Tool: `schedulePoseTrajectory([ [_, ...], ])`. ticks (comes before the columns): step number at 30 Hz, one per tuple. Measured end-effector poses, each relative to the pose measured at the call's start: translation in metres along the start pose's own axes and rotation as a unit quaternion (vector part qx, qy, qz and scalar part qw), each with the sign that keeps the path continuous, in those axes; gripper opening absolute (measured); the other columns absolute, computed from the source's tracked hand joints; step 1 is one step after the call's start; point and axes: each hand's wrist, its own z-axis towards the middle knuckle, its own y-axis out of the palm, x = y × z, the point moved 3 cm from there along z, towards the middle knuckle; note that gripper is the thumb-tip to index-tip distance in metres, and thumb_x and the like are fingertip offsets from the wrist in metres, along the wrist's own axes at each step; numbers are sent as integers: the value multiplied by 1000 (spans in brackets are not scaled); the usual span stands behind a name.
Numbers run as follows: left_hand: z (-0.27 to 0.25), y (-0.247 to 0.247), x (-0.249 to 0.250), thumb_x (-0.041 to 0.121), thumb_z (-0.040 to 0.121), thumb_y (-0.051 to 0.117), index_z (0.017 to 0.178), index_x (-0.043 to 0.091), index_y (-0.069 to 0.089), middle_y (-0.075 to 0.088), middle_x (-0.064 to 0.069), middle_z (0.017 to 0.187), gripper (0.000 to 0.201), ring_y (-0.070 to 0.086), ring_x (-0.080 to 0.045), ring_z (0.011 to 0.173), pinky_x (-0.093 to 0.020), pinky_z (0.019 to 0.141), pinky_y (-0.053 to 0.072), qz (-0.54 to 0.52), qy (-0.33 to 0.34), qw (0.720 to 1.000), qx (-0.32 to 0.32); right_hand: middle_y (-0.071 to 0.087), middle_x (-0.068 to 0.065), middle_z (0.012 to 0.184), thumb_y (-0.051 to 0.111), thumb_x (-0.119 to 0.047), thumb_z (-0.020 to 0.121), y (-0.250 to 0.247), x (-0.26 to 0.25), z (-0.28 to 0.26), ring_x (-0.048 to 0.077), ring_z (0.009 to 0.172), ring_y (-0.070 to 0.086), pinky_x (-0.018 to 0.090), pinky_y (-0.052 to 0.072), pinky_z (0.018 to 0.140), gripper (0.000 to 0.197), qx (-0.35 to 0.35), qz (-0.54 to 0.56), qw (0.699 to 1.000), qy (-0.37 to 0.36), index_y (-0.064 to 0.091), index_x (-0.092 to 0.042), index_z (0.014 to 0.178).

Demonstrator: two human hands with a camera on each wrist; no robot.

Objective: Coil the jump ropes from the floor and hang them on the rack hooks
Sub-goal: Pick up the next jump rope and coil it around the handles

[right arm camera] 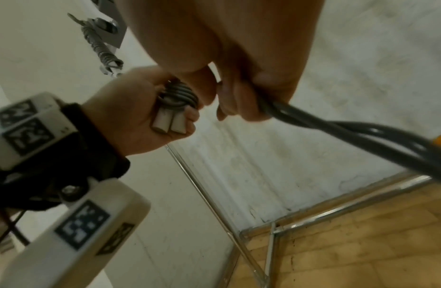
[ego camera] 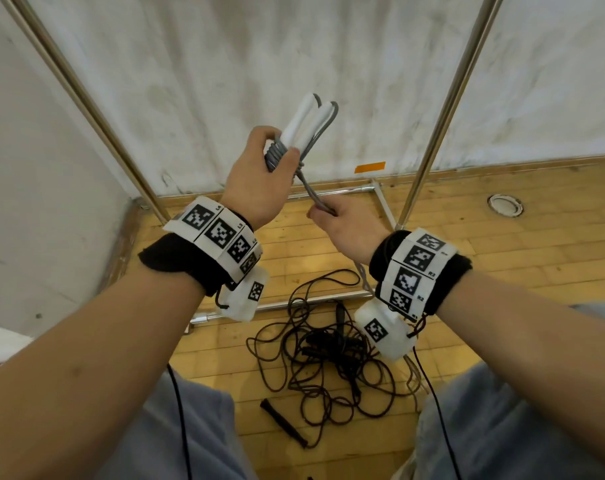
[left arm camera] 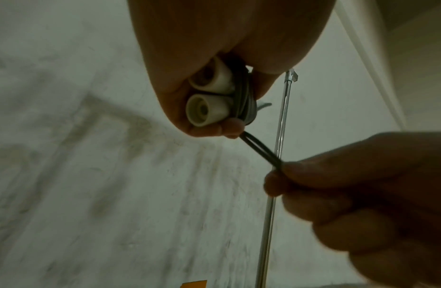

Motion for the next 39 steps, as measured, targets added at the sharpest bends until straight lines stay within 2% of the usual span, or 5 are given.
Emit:
schedulePoseTrajectory([
  [5, -2, 3, -13, 40, 95, 47, 121, 21, 43, 53, 7, 74, 32, 51, -15, 61, -24, 49, 33, 184, 64, 980, -48, 47, -7, 61, 43, -25, 98, -10, -5, -2, 9, 55, 44, 21, 29, 49, 26, -18, -137, 990, -25, 57, -14, 80],
  [15, -3, 1, -15, 35, 96, 50, 118, 15, 41, 46, 5, 78, 31, 38, -8, 53, -23, 45, 23, 297, 94, 950, -36, 45, -5, 64, 39, -23, 99, -8, -1, -5, 9, 56, 42, 19, 33, 48, 28, -4, -104, 995, 12, 61, -8, 91],
  [25, -6, 12, -20, 31, 96, 50, 114, 14, 41, 50, -1, 85, 27, 48, -20, 64, -32, 55, 35, 364, 33, 918, -151, 41, -3, 52, 44, -36, 97, -22, -17, 5, 10, 48, 38, 25, 23, 47, 43, -9, -255, 962, -94, 46, -17, 58],
  [33, -26, 22, -12, 45, 84, 57, 113, 23, 52, 61, 3, 87, 37, 59, -21, 78, -32, 61, 45, 321, 116, 908, -241, 46, -11, 61, 48, -36, 95, -46, -20, 9, 10, 58, 45, 26, 29, 52, 23, 37, -265, 957, -111, 56, -21, 79],
  [39, -33, 28, -9, 61, 76, 60, 74, 27, 49, 50, 7, 60, 36, 50, -16, 57, -28, 52, 33, 306, 139, 914, -228, 47, -8, 58, 55, -43, 89, -47, -23, 8, 8, 54, 44, 25, 31, 51, 31, 44, -217, 969, -112, 66, -16, 77],
])
